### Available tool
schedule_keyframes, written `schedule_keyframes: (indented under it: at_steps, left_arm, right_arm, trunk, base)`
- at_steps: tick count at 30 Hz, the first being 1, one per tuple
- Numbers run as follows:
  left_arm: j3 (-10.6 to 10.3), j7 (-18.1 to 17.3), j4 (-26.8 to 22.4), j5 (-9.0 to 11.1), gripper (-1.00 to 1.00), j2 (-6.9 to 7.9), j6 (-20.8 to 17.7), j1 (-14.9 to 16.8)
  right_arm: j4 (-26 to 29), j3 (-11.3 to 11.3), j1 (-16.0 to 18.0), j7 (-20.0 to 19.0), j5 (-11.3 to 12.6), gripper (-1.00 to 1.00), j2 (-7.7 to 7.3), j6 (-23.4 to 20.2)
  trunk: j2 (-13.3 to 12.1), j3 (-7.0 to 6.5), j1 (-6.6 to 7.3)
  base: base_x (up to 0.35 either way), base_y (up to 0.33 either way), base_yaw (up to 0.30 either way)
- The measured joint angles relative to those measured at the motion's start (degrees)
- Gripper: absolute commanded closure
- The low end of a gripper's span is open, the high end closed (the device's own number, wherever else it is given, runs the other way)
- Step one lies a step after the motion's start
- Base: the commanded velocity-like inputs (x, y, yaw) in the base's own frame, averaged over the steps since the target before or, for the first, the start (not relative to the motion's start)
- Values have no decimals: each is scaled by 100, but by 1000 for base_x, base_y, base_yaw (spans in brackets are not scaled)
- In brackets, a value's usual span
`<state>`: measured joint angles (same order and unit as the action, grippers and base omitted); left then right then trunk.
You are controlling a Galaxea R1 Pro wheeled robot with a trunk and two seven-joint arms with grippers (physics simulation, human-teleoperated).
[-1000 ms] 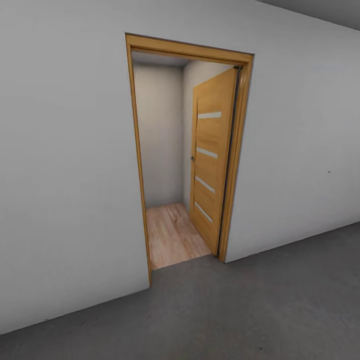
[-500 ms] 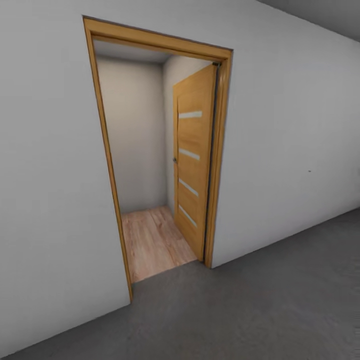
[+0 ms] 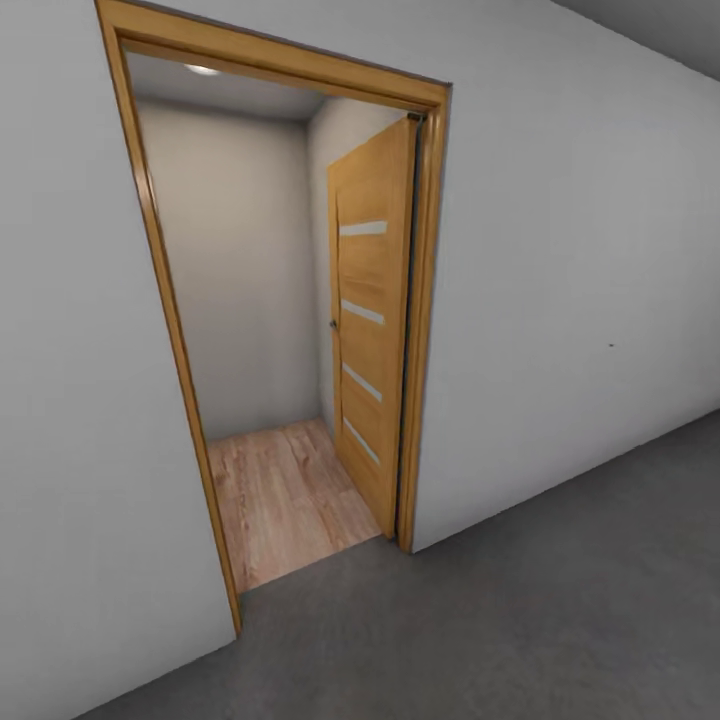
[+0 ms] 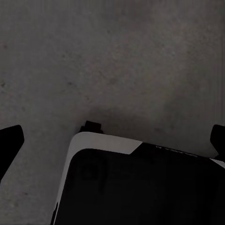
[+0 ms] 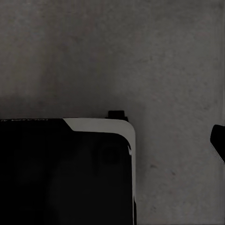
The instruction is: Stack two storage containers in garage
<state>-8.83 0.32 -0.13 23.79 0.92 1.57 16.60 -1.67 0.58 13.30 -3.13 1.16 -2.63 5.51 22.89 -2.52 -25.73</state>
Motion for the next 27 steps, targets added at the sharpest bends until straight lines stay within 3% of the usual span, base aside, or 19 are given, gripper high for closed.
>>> schedule_keyframes:
  at_steps: [27]
  left_arm:
    - [0, 0, 0, 0, -100, 4, -5, 0]
  right_arm:
    - [3, -11, -1, 3, -19, -100, 1, 36]
  trunk:
    - [0, 0, 0]
  base:
    - [320, 0, 0]
